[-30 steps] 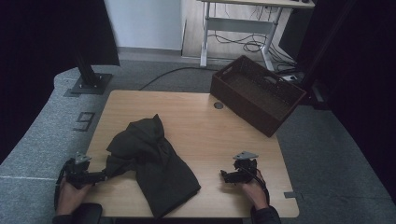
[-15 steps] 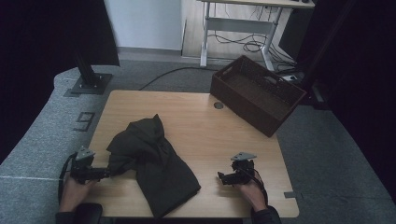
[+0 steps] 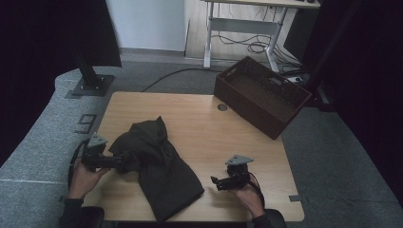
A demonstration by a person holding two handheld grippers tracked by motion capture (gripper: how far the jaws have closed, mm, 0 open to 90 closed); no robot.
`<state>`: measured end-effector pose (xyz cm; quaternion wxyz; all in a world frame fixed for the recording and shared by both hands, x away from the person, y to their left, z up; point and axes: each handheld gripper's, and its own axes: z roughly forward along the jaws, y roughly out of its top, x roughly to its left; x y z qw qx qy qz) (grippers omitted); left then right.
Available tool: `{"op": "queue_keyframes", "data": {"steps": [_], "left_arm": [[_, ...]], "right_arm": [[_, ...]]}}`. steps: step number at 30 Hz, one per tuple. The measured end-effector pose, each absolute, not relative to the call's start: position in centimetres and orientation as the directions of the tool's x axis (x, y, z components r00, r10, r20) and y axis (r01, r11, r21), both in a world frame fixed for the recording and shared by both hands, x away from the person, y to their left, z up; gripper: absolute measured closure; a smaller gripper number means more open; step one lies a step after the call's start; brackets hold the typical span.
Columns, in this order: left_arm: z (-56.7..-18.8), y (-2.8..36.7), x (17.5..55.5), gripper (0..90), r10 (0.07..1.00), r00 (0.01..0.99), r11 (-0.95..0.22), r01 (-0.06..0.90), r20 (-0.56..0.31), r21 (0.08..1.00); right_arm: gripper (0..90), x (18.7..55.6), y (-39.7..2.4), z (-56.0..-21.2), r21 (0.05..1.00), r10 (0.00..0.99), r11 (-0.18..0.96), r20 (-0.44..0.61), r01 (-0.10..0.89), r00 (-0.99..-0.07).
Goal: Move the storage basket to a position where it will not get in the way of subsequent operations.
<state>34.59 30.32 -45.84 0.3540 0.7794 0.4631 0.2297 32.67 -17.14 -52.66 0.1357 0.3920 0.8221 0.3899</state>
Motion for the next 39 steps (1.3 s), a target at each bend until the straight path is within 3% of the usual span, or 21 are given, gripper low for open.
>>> {"op": "queue_keyframes", "data": {"steps": [3,6,11,20,25,39], "left_arm": [[-44.5,30.1,34.7,0.7,0.88,0.473,-0.336,0.537,0.053,0.774],[-43.2,30.1,34.8,0.0,0.868,0.497,-0.297,0.524,-0.003,0.799],[-42.5,29.3,35.8,0.0,0.863,0.504,-0.307,0.528,-0.001,0.792],[-45.2,28.7,39.5,0.7,0.869,0.494,-0.313,0.586,-0.024,0.748],[-47.2,28.3,41.1,1.1,0.878,0.479,-0.326,0.622,-0.016,0.712],[-50.6,28.1,40.7,1.7,0.874,0.485,-0.351,0.664,-0.022,0.66]], "right_arm": [[3.8,32.4,-16.3,-52.3,0.755,0.735,0.395,0.083,0.524,-0.673],[3.8,32.3,-15.4,-51.9,0.76,0.711,0.404,0.089,0.509,-0.697],[3.8,32.1,-13.7,-51.8,0.754,0.678,0.425,0.102,0.501,-0.728],[3.8,31.7,-11.1,-52.7,0.723,0.632,0.482,0.104,0.495,-0.768],[7.1,31.6,-10.3,-54.1,0.659,0.655,0.535,0.071,0.528,-0.752],[4.8,32.4,-11.5,-54.6,0.659,0.71,0.506,0.046,0.556,-0.702]]}}
